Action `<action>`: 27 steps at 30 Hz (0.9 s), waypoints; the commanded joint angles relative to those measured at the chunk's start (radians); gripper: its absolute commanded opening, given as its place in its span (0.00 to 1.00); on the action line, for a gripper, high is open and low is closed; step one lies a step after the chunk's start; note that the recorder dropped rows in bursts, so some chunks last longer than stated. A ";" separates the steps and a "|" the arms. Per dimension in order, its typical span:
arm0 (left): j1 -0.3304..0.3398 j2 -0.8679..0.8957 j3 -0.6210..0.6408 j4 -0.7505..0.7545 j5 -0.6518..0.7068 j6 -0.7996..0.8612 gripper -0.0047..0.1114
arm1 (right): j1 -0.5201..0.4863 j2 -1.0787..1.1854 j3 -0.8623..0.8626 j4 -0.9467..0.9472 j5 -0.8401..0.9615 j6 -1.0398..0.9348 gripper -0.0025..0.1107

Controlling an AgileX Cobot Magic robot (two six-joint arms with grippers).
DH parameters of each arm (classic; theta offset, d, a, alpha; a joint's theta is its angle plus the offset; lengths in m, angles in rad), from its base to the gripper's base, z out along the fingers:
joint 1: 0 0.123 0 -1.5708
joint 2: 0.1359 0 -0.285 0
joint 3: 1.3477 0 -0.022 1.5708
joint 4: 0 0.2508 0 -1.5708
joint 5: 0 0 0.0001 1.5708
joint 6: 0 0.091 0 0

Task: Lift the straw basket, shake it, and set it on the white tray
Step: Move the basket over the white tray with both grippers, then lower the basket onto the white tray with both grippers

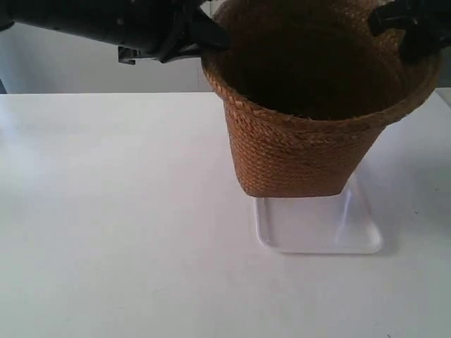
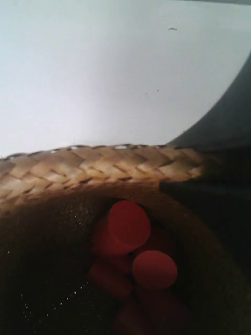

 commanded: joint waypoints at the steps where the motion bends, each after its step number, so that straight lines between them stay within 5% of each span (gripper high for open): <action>1: -0.060 0.025 -0.018 -0.065 -0.078 0.055 0.04 | -0.020 0.027 -0.018 -0.098 0.025 -0.031 0.02; 27: -0.064 0.114 -0.089 -0.037 -0.050 0.059 0.04 | -0.020 0.106 -0.041 -0.089 0.084 -0.023 0.02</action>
